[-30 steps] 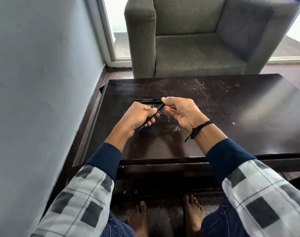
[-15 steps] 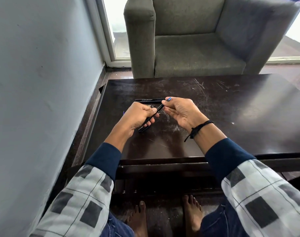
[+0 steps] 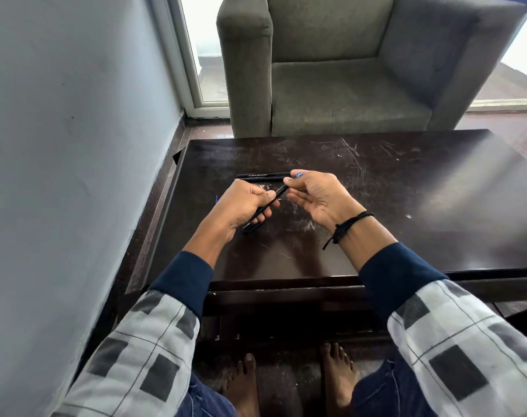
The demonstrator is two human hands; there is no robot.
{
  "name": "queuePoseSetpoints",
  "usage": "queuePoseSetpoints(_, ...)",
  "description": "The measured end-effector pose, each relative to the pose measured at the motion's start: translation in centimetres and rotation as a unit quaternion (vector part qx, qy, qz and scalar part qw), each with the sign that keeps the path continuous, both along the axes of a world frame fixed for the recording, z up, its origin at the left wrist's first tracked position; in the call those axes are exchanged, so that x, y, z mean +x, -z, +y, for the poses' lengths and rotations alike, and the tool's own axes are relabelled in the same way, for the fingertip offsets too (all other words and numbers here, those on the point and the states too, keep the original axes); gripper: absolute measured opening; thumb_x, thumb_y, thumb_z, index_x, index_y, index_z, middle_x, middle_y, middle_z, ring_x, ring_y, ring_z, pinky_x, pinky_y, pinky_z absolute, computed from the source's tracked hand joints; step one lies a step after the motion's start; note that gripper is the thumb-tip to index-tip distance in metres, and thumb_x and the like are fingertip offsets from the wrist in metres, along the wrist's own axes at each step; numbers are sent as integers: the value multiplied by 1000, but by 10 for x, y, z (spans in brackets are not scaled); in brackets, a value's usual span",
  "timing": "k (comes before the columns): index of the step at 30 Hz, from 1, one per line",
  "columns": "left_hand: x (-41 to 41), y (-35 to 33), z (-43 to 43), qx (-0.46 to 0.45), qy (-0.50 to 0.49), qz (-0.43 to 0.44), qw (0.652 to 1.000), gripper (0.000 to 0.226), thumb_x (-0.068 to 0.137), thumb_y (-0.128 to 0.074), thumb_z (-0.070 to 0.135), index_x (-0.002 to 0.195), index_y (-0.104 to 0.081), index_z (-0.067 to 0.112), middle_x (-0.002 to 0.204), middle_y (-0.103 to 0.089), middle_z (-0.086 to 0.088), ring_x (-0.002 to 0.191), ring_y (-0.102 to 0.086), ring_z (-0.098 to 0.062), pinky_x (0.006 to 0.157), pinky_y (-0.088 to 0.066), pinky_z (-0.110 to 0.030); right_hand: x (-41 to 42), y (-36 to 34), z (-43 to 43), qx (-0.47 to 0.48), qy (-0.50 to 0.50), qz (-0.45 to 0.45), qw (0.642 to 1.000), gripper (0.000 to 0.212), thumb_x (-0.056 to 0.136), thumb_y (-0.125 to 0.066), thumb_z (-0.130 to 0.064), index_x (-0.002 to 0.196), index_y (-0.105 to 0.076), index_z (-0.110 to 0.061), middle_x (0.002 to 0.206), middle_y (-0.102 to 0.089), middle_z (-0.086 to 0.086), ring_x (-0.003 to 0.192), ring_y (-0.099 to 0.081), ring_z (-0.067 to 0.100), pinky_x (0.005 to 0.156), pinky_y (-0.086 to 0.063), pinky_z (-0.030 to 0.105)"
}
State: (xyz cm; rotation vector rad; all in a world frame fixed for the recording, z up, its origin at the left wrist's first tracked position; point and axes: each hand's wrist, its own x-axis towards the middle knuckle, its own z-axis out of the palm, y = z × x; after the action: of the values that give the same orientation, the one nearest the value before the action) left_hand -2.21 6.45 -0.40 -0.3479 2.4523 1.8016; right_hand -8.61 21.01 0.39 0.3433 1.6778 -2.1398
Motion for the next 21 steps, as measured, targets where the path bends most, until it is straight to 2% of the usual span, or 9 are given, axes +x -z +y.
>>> queuePoseSetpoints(4, 0, 0, -1, 1, -2, 3, 1000, 30, 101, -58, 21, 95, -74, -4, 65, -64, -6, 52, -52, -9, 49, -45, -14, -2, -2, 2, -7, 4, -10, 1000, 30, 81, -73, 5, 107, -67, -8, 85, -63, 8, 72, -63, 15, 58, -56, 19)
queuePoseSetpoints(7, -1, 0, -1, 5, 0, 5, 1000, 30, 101, -58, 21, 94, -74, -4, 65, -64, -6, 52, -53, -9, 50, -46, -15, 0, -4, 3, -20, 7, -15, 1000, 32, 80, -77, 0, 110, -67, -6, 88, -65, 10, 76, -65, 17, 63, -57, 20)
queuePoseSetpoints(9, -1, 0, -1, 7, 1, 5, 1000, 30, 101, -58, 21, 95, -74, -4, 65, -64, -6, 53, -53, -9, 50, -46, -15, 0, -3, 2, -19, 5, -15, 1000, 32, 80, -78, -1, 110, -66, -6, 88, -66, 10, 76, -66, 16, 61, -57, 20)
queuePoseSetpoints(13, 0, -1, 0, 3, 3, 2, 1000, 30, 101, -58, 22, 96, -74, -3, 66, -64, -6, 52, -53, -8, 51, -47, -15, 1, -4, 1, -21, 9, -9, 1000, 32, 81, -68, 11, 107, -67, -7, 82, -64, 8, 72, -64, 15, 57, -56, 18)
queuePoseSetpoints(16, 0, 0, 0, 1, 7, -1, 1000, 30, 101, -58, 22, 96, -74, -3, 65, -64, -5, 51, -53, -7, 52, -47, -16, 1, -6, 2, -34, 13, -7, 999, 35, 78, -59, 15, 106, -66, -5, 86, -68, 11, 73, -65, 16, 58, -57, 20)
queuePoseSetpoints(19, 0, 0, 0, 5, 8, 1, 1000, 30, 102, -58, 22, 96, -74, -3, 64, -63, -4, 53, -53, -8, 52, -46, -17, 1, -5, 3, -28, 11, -10, 1000, 25, 77, -61, 10, 93, -67, -8, 89, -68, 12, 74, -66, 18, 66, -58, 22)
queuePoseSetpoints(21, -1, 0, 0, 8, 7, 1, 1000, 30, 102, -58, 22, 96, -74, -3, 64, -63, -4, 53, -53, -9, 52, -46, -16, 1, -5, 2, -23, 8, -12, 1000, 20, 79, -68, 5, 92, -67, -10, 87, -65, 10, 71, -66, 17, 66, -58, 23)
